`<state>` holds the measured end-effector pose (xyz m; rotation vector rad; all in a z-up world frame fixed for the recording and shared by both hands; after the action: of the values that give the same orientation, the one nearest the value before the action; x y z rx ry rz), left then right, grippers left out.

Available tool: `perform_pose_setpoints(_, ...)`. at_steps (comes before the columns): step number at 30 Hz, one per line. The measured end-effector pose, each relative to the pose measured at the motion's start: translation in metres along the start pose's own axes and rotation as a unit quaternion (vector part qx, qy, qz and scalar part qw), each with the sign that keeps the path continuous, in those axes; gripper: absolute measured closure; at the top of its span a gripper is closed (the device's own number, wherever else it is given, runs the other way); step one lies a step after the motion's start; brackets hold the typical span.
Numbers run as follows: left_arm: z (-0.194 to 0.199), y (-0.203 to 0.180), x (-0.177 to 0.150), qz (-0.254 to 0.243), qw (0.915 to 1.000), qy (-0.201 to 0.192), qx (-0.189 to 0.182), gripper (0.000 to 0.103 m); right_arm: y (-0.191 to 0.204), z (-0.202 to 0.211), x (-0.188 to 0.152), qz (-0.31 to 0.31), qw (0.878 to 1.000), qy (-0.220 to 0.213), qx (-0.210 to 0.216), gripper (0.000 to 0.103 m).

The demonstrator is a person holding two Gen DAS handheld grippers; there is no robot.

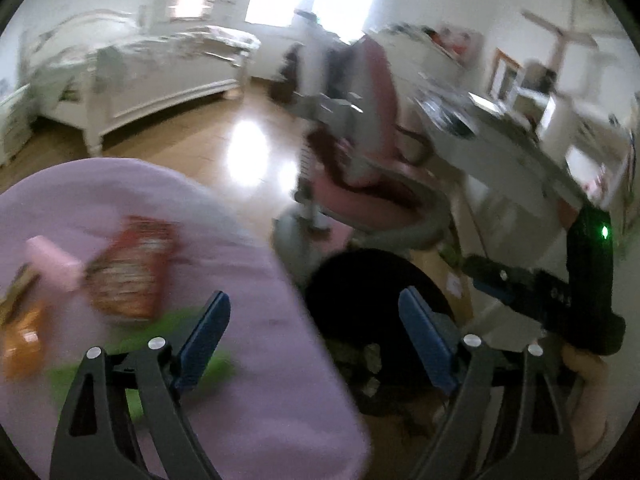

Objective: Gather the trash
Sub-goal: 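Grasp the gold wrapper with the left tool while the right tool grasps the pink hair roller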

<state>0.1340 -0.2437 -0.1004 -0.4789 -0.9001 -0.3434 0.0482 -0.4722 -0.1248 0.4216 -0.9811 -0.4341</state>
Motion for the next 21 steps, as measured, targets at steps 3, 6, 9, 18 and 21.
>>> perform_pose_setpoints(3,0.027,0.054,0.009,0.032,0.9988,-0.028,0.024,0.017,0.039,-0.012,-0.01,0.034,0.999,0.02,0.025,0.021)
perform_pose_setpoints(6,0.048,0.115,0.012,0.061,0.9953,-0.039,0.064,0.017,0.08,-0.023,-0.018,0.07,0.995,0.036,0.054,0.021)
perform_pose_setpoints(9,0.062,0.176,0.01,0.069,0.9913,-0.031,0.107,0.018,0.129,-0.037,-0.029,0.108,0.989,0.057,0.088,0.021)
perform_pose_setpoints(18,0.04,0.255,-0.015,0.019,0.9902,0.055,0.127,0.045,0.278,-0.093,-0.061,0.238,0.951,0.114,0.164,0.029)
perform_pose_setpoints(21,0.032,0.256,-0.013,-0.005,0.9909,0.065,0.117,0.045,0.311,-0.124,-0.072,0.276,0.938,0.136,0.162,0.033)
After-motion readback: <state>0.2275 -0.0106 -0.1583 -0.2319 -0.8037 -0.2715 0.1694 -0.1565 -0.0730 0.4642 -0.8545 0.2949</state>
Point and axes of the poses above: each gripper's, at about its wrist camera, not at the fingertips, and z roughly against the way its jaws point, y to its left, x to its top, the point moved 10 cm from there along -z, roughly the way its jaws point, and after that the axes turned 8 degrees about -y, right-handed, at the moved point
